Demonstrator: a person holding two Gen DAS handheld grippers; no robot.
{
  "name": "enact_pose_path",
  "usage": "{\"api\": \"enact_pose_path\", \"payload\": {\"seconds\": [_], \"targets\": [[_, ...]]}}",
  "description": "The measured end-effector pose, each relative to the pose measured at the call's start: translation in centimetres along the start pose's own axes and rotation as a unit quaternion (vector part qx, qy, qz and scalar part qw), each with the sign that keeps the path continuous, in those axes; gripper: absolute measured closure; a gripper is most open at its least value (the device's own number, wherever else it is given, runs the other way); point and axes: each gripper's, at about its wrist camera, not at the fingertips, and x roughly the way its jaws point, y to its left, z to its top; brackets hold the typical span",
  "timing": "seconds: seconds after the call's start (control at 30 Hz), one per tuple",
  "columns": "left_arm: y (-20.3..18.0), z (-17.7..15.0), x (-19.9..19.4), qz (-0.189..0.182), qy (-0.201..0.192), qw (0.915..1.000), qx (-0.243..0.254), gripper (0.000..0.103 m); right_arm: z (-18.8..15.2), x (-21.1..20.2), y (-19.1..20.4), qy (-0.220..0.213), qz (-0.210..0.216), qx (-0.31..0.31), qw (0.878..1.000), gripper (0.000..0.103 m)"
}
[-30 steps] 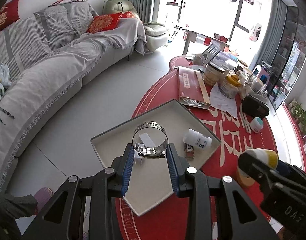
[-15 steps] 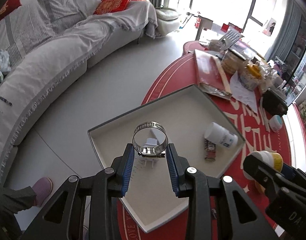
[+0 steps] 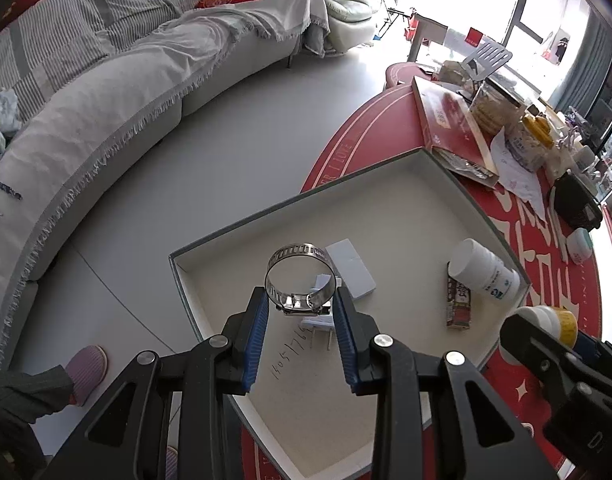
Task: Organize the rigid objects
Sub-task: 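Carry the hose clamp and yellow-labelled bottle in both tools over the white tray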
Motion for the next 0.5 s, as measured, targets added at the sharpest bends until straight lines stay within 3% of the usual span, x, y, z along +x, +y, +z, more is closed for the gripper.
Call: {"api": "enact_pose_path", "payload": {"seconds": [0.5], "targets": [[-0.1, 0.1, 1.7, 0.008, 0.011, 0.9999, 0.005, 0.068, 0.3, 1.9, -0.1, 0.015, 0.003, 0.000, 1.000, 0.035]]}}
